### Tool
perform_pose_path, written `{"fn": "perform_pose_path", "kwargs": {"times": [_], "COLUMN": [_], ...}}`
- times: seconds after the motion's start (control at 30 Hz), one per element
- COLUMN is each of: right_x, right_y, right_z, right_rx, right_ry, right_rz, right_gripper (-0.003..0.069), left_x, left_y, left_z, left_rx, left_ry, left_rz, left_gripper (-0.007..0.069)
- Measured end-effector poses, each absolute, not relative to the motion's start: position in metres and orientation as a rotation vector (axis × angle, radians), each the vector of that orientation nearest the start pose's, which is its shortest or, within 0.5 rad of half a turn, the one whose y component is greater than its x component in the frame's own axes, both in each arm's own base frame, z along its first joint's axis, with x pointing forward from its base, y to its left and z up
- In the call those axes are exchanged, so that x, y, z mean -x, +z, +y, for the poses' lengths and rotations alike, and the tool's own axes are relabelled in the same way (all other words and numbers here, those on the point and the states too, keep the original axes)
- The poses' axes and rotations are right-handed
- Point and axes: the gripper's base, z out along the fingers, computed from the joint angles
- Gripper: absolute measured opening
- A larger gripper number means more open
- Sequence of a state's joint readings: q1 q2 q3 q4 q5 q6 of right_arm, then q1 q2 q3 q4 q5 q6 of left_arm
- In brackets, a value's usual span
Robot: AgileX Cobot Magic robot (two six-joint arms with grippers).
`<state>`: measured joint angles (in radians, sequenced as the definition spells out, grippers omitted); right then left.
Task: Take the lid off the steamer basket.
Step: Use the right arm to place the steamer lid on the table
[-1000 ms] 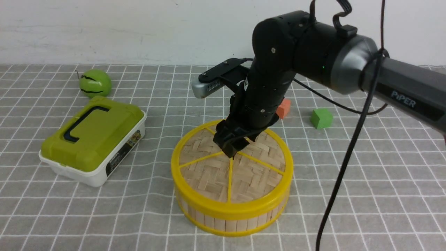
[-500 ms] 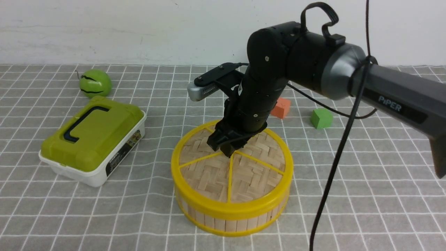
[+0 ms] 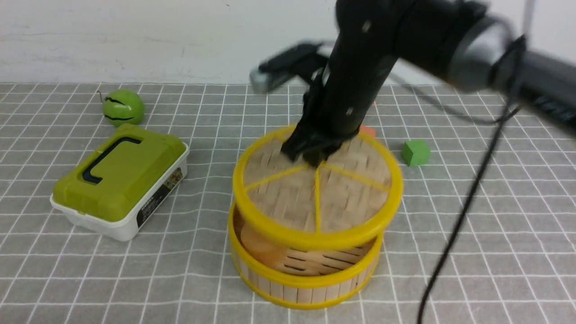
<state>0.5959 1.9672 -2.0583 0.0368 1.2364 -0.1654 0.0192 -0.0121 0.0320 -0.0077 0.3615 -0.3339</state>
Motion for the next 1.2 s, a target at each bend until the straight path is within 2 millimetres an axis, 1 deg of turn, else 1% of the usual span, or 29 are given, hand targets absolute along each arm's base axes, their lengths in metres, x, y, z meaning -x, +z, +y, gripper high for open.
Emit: {"fn": "perform_pose_path", "kwargs": {"times": [0.03,0.07,0.1,0.13,0.17,0.2,0.23,0.27,0.3,0.37,0.4,0.43,0.5,0.53,0.57,0.6,0.67,0.7,0.73,0.77,0.8,0.9,0.97,1.0,1.03,1.07,1.1,1.13,1.2], "right_x": [-0.35,-0.35,-0.34,-0.339,-0.332,-0.327,-0.327,-0.322,-0.32,-0.316,-0.315,-0.315,-0.318,-0.321,-0.321,-0.323,-0.328,-0.331,-0.331,-0.335,-0.336,-0.347,-0.352,-0.352,-0.353,-0.354,-0.354,-0.353,-0.348], "right_y": [0.373,0.373,0.402,0.405,0.423,0.431,0.432,0.435,0.433,0.422,0.411,0.391,0.364,0.345,0.341,0.329,0.29,0.277,0.274,0.255,0.251,0.22,0.211,0.21,0.207,0.208,0.208,0.212,0.226], "right_z": [0.236,0.236,0.215,0.213,0.188,0.169,0.165,0.142,0.13,0.101,0.091,0.08,0.07,0.065,0.064,0.062,0.056,0.054,0.054,0.053,0.053,0.053,0.053,0.053,0.053,0.053,0.053,0.053,0.053], "right_rx": [0.957,0.957,0.906,0.898,0.826,0.765,0.754,0.686,0.651,0.573,0.542,0.508,0.461,0.432,0.43,0.411,0.358,0.336,0.331,0.286,0.276,0.185,0.161,0.159,0.156,0.147,0.147,0.143,0.135], "right_ry": [0.174,0.174,0.141,0.138,0.12,0.106,0.104,0.084,0.073,0.04,0.034,0.039,0.051,0.063,0.063,0.068,0.075,0.075,0.075,0.078,0.08,0.089,0.092,0.092,0.094,0.096,0.096,0.101,0.114], "right_rz": [2.414,2.414,2.36,2.356,2.34,2.347,2.349,2.375,2.399,2.468,2.517,2.583,2.642,2.662,2.675,2.675,2.69,2.696,2.697,2.709,2.716,2.745,2.755,2.754,2.756,2.751,2.75,2.738,2.705], "right_gripper": [0.0078,0.0078,0.0078,0.0078,0.0078,0.0078,0.0078,0.0078,0.0078,0.0078,0.0078,0.0078,0.0078,0.0078,0.0078,0.0078,0.0078,0.0078,0.0078,0.0078,0.0078,0.0086,0.0112,0.0116,0.0155,0.0212,0.0221,0.0286,0.0363], "left_x": [-0.053,-0.053,-0.053,-0.053,-0.053,-0.053,-0.053,-0.053,-0.053,-0.053,-0.053,-0.053,-0.053,-0.053,-0.053,-0.053,-0.053,-0.053,-0.053,-0.053,-0.053,-0.053,-0.053,-0.053,-0.053,-0.053,-0.053,-0.053,-0.053], "left_y": [0.171,0.171,0.171,0.171,0.171,0.171,0.171,0.171,0.171,0.171,0.171,0.171,0.171,0.171,0.171,0.171,0.171,0.171,0.171,0.171,0.171,0.171,0.171,0.171,0.171,0.171,0.171,0.171,0.171], "left_z": [0.001,0.001,0.001,0.001,0.001,0.001,0.001,0.001,0.001,0.001,0.001,0.001,0.001,0.001,0.001,0.001,0.001,0.001,0.001,0.001,0.001,0.001,0.001,0.001,0.001,0.001,0.001,0.001,0.001], "left_rx": [0.333,0.333,0.333,0.333,0.333,0.333,0.333,0.333,0.333,0.333,0.333,0.333,0.333,0.333,0.333,0.333,0.333,0.333,0.333,0.333,0.333,0.333,0.333,0.333,0.333,0.333,0.333,0.333,0.333], "left_ry": [-0.225,-0.225,-0.225,-0.225,-0.225,-0.225,-0.225,-0.225,-0.225,-0.225,-0.225,-0.225,-0.225,-0.225,-0.225,-0.225,-0.225,-0.225,-0.225,-0.225,-0.225,-0.225,-0.225,-0.225,-0.225,-0.225,-0.225,-0.225,-0.225], "left_rz": [1.841,1.841,1.841,1.841,1.841,1.841,1.841,1.841,1.841,1.841,1.841,1.841,1.841,1.841,1.841,1.841,1.841,1.841,1.841,1.841,1.841,1.841,1.841,1.841,1.841,1.841,1.841,1.841,1.841], "left_gripper": [0.0239,0.0239,0.0239,0.0239,0.0239,0.0239,0.0239,0.0239,0.0239,0.0239,0.0239,0.0239,0.0239,0.0239,0.0239,0.0239,0.0239,0.0239,0.0239,0.0239,0.0239,0.0239,0.0239,0.0239,0.0239,0.0239,0.0239,0.0239,0.0239]}}
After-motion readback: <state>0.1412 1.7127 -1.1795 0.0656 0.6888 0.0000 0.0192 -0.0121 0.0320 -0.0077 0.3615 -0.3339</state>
